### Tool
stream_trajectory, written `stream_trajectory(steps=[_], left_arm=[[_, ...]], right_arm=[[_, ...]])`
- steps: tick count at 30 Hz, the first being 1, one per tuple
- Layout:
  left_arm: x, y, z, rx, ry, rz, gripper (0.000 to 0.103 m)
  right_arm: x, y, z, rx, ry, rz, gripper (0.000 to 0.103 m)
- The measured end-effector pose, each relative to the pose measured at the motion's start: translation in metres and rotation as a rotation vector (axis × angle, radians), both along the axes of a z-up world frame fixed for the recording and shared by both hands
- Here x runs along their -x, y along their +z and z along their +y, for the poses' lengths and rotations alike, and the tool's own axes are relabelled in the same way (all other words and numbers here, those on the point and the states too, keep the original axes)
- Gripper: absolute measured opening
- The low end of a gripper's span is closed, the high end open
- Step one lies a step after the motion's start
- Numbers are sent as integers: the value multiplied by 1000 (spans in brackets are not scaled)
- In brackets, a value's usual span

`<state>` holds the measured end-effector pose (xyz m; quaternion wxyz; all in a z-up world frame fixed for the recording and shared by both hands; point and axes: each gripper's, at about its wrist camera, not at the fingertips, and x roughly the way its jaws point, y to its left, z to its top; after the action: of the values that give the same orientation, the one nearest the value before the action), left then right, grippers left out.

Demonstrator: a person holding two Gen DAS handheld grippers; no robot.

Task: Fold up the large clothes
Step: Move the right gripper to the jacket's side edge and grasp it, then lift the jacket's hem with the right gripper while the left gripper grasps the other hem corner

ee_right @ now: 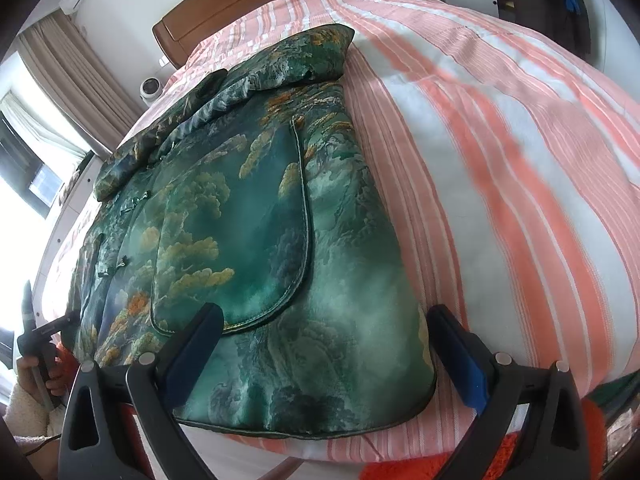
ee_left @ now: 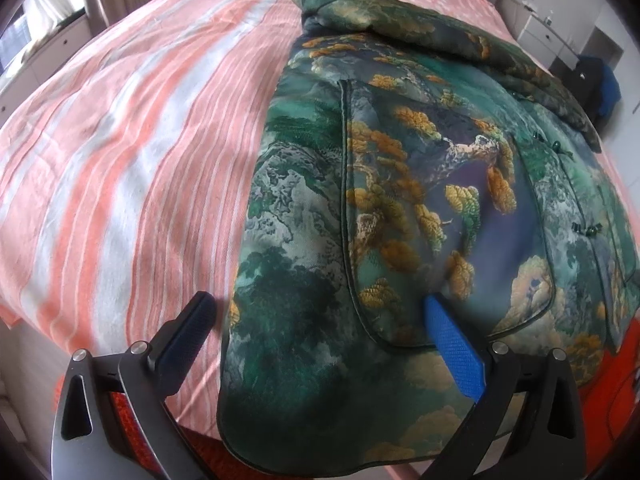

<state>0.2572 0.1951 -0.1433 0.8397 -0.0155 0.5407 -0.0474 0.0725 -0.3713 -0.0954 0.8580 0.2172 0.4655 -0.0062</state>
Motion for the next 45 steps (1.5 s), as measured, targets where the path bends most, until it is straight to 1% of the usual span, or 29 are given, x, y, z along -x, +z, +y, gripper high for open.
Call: stream_trajectory(steps=[5,9,12,13,14,15,16,17,18,19,20,21,22,23,25,28,30,32,33,34,35,36,37,39,40,41,43,44,45], left_arm=[[6,2,4,12,4,19,103],[13,3,1,22,-24,36,103],[19,3,-4,16,-43,50,102],[20,4,-6,15,-48,55,98],[23,5,-8,20,-58,60,91],[25,7,-11,20,-65,61,87],[28,10,-15,15,-73,62,77],[31,13,-18,8,-85,59,64],[34,16,-23,-1,-97,54,56],[37,19,-26,-14,-105,48,40],[40,21,-28,-29,-110,43,25],[43,23,-30,-30,-114,42,20],[45,25,-29,-21,-116,41,16],[50,29,-28,-7,-120,39,13],[59,34,-25,13,-132,39,12],[80,38,-20,36,-152,79,11],[100,37,-16,32,-173,118,11],[116,39,-13,44,-182,149,10],[123,42,-9,66,-181,160,10],[126,48,-6,88,-177,164,10],[126,60,-2,132,-167,160,10],[122,70,2,164,-159,153,10],[114,83,5,201,-151,138,10],[90,112,7,258,-150,85,10],[76,126,6,272,-153,52,10],[53,146,0,275,-154,0,10],[15,166,-9,272,-150,-67,12],[-16,178,-20,284,-136,-98,19],[-42,182,-21,290,-125,-111,26]], right_arm=[[-1,3,1,-9,-6,16,100],[-1,5,3,-34,11,17,100],[-3,4,6,-21,27,28,100],[-5,3,8,-4,36,35,99],[-6,2,10,10,43,42,96],[-7,2,12,38,48,52,88],[-7,2,13,58,48,57,79],[-7,3,13,84,51,60,74],[-6,5,13,95,54,56,62],[-6,5,11,94,55,53,48],[-5,6,9,85,54,50,39],[-4,7,6,67,53,45,23],[-3,8,4,52,52,42,18],[-2,9,1,41,50,44,17],[2,13,2,48,64,48,14],[15,23,5,56,105,61,13],[28,27,7,39,133,86,13],[45,27,11,16,162,126,13],[52,26,12,-1,169,141,13],[60,26,10,-48,169,159,13],[64,27,6,-94,160,160,13],[66,32,-2,-169,140,142,13],[65,41,-12,-232,123,110,12],[54,60,-28,-318,103,43,12],[43,73,-36,-355,103,3,12],[25,88,-42,-369,111,-42,12],[-12,113,-47,-346,138,-105,12],[-39,127,-48,-306,138,-136,12],[-70,136,-50,-272,125,-163,12]])
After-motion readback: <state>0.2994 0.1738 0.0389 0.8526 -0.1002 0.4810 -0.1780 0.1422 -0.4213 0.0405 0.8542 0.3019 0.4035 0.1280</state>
